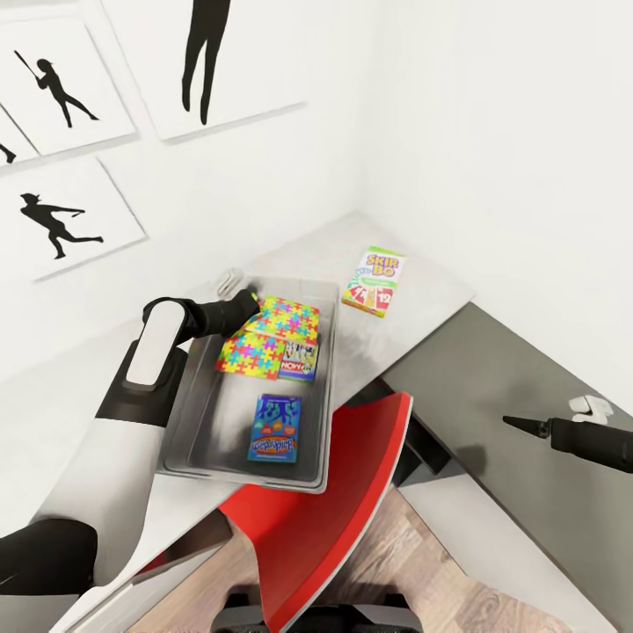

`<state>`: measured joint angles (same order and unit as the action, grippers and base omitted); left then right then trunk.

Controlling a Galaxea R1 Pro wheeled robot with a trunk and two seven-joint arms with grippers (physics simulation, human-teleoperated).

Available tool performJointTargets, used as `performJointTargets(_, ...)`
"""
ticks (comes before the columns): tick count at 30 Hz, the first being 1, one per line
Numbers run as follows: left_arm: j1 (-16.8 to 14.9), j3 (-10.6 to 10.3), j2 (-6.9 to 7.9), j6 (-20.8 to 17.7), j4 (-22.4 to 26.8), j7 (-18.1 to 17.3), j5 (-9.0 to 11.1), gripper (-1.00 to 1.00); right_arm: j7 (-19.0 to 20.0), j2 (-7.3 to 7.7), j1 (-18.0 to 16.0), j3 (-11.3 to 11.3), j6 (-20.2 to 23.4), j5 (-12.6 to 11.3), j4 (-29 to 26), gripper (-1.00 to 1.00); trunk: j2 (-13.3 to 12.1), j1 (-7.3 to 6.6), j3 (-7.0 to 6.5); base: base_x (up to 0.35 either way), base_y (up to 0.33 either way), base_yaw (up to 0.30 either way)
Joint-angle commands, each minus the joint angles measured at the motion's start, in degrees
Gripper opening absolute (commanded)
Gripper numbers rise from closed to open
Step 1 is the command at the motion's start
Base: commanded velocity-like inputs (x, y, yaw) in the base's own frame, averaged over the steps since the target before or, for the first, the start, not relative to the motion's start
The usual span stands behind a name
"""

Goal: Put all the toys in the child's room - the three board games (two on the bed and one on the table), the two jigsaw puzzles on the table, and the tennis ball on the table - inside the toy box on the table in the child's room.

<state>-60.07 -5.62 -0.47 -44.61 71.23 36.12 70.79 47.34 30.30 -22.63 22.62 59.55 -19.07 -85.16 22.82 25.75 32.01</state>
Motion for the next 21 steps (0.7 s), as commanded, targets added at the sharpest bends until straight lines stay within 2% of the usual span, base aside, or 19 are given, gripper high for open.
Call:
performJointTargets(1, -0.05, 0.0, -0.02, -0.02, 0.05, 0.57, 0.57, -1.0, 0.39, -0.01, -0.05, 0.05, 0.22, 0.26, -0.01, 1.0, 0.1, 0.03, 0.11, 0.0, 0.0, 0.0)
performJointTargets(16, -0.05, 0.0, -0.06, -0.03, 0.05, 0.57, 0.56, -1.0, 0.39, -0.03, 0.06, 0.04, 0.22, 0.26, -0.53, 1.0, 0.1, 0.03, 0.23, 0.0, 0.0, 0.0)
performJointTargets(17, -0.07, 0.0, -0.06, -0.03, 0.05, 0.58, 0.55, 1.0, 0.39, -0.03, 0.14, 0.04, 0.22, 0.26, -0.6, 1.0, 0.1, 0.03, 0.23, 0.0, 0.0, 0.0)
performJointTargets(21, -0.1, 0.0, -0.06, -0.03, 0.05, 0.61, 0.56, 1.0, 0.39, -0.05, 0.54, 0.05, 0.22, 0.26, -0.85, 1.0, 0.1, 0.03, 0.23, 0.0, 0.0, 0.0)
